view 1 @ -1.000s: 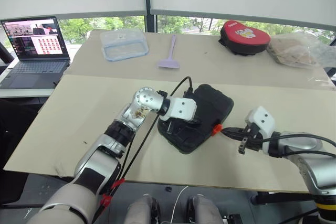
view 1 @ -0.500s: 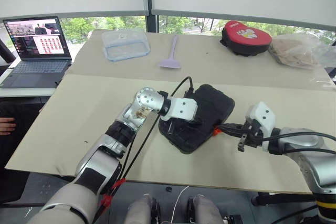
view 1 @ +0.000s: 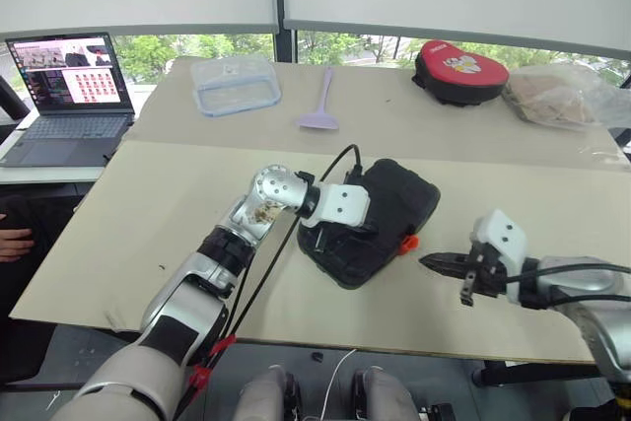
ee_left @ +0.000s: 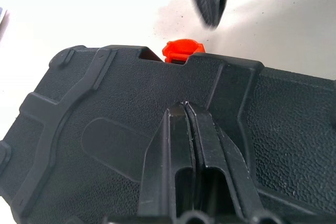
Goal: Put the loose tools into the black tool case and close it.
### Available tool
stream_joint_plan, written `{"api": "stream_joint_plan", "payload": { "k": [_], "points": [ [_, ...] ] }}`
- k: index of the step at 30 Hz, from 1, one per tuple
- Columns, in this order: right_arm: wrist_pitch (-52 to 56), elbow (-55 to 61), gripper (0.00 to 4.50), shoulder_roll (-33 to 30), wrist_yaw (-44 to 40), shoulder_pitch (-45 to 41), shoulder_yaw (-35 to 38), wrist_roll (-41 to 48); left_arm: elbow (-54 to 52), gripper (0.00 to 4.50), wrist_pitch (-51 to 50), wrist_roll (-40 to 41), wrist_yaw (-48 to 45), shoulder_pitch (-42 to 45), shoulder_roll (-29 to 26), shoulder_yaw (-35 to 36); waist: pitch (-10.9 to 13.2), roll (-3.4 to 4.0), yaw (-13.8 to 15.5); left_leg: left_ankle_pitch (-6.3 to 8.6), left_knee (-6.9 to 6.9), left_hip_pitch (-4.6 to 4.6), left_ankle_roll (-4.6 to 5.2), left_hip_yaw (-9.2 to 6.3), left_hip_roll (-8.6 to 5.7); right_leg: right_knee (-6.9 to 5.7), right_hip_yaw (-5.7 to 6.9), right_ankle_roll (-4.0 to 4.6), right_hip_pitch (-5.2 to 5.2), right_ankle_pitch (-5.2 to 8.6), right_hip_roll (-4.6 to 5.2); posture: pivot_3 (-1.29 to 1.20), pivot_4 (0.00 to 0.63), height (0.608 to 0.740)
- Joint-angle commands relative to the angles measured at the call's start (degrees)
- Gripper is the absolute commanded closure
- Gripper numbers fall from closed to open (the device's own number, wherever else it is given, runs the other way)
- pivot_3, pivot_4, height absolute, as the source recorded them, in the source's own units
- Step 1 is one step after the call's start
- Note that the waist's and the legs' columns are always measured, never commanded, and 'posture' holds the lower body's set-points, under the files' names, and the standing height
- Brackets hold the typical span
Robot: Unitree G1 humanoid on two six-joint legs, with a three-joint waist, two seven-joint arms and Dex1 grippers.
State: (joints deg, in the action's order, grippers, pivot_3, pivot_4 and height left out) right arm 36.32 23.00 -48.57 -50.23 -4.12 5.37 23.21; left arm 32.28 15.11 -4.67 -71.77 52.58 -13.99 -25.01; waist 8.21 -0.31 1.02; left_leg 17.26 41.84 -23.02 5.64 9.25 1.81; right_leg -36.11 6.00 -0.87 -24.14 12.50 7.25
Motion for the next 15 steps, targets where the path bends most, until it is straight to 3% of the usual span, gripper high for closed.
{"api": "stream_joint_plan", "payload": {
  "k": [1, 7, 15],
  "points": [
    [-1.6, -0.5, 4.50, 1.4, 1.4, -3.9, -0.8, -0.8, 3.7, 4.39, 0.0, -3.3, 0.5, -1.3, -0.5, -2.4, 0.0, -0.01, 0.0, 0.00, 0.00, -0.02, 0.00, 0.00, 0.00, 0.00, 0.01, 0.00, -0.01, 0.00, 0.02, 0.00, 0.150, 0.731],
    [0.9, 0.5, 4.50, 2.8, 1.4, -7.4, -0.4, 1.3, 4.1, 4.39, 0.3, -3.3, 0.5, -1.2, -0.6, -2.5, 0.0, 0.00, -0.3, -0.02, 0.00, -0.04, -0.03, 0.01, 0.01, -0.01, -0.01, 0.03, -0.03, -0.03, 0.01, 0.00, 0.150, 0.731],
    [0.3, 0.1, 4.50, 2.1, 1.1, -6.0, -0.3, 0.4, 4.5, 4.39, 0.4, -3.1, 0.7, -1.2, -0.3, -2.4, 0.0, 0.03, -0.1, -0.02, -0.01, -0.07, -0.03, -0.02, 0.02, 0.02, 0.07, 0.02, -0.02, -0.02, 0.04, 0.00, 0.150, 0.731]
  ]
}}
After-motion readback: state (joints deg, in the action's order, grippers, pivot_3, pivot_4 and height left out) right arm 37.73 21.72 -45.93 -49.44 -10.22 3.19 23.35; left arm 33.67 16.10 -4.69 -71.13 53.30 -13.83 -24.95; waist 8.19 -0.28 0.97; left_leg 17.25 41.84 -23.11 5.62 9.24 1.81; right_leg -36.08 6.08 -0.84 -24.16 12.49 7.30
